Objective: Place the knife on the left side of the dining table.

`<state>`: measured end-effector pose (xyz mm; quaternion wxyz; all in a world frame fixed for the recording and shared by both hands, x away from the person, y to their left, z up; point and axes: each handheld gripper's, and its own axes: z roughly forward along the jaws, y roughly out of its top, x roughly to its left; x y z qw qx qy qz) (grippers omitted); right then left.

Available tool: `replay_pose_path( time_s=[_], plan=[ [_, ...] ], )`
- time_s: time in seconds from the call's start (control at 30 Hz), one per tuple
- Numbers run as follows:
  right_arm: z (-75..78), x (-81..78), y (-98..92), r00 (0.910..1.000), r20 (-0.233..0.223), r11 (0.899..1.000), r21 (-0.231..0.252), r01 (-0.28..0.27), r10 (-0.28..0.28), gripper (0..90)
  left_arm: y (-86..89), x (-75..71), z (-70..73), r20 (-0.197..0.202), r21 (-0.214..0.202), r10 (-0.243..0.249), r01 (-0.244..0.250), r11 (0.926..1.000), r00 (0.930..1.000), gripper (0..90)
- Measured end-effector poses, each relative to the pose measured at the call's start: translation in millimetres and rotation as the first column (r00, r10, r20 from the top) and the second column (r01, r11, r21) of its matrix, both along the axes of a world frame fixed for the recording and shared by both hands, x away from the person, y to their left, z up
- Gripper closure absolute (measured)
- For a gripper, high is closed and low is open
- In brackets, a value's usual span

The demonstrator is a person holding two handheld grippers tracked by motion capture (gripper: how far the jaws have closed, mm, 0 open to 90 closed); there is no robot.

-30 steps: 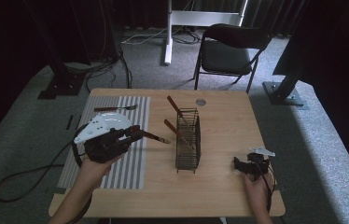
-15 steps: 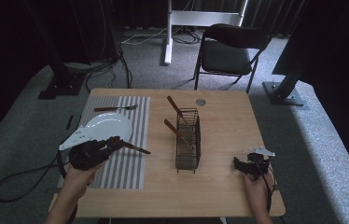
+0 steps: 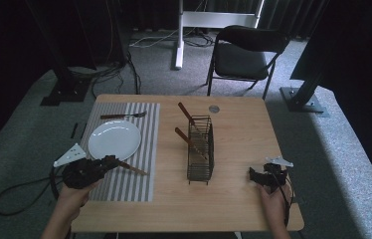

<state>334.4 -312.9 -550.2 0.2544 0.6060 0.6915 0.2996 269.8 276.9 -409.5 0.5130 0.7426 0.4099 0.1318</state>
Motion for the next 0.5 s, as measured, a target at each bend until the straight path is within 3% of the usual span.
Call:
replay_pose_path(
  time_s=[0.5],
  plan=[
    [0.0, 0.0, 0.2, 1.0000, 0.000, 1.000, 0.001, 0.001, -0.001, 11.8, 17.1, -2.1, -21.8, -0.067, -0.030, 0.024, -0.026, 0.9992, 0.9975, 75.2]
  ],
)
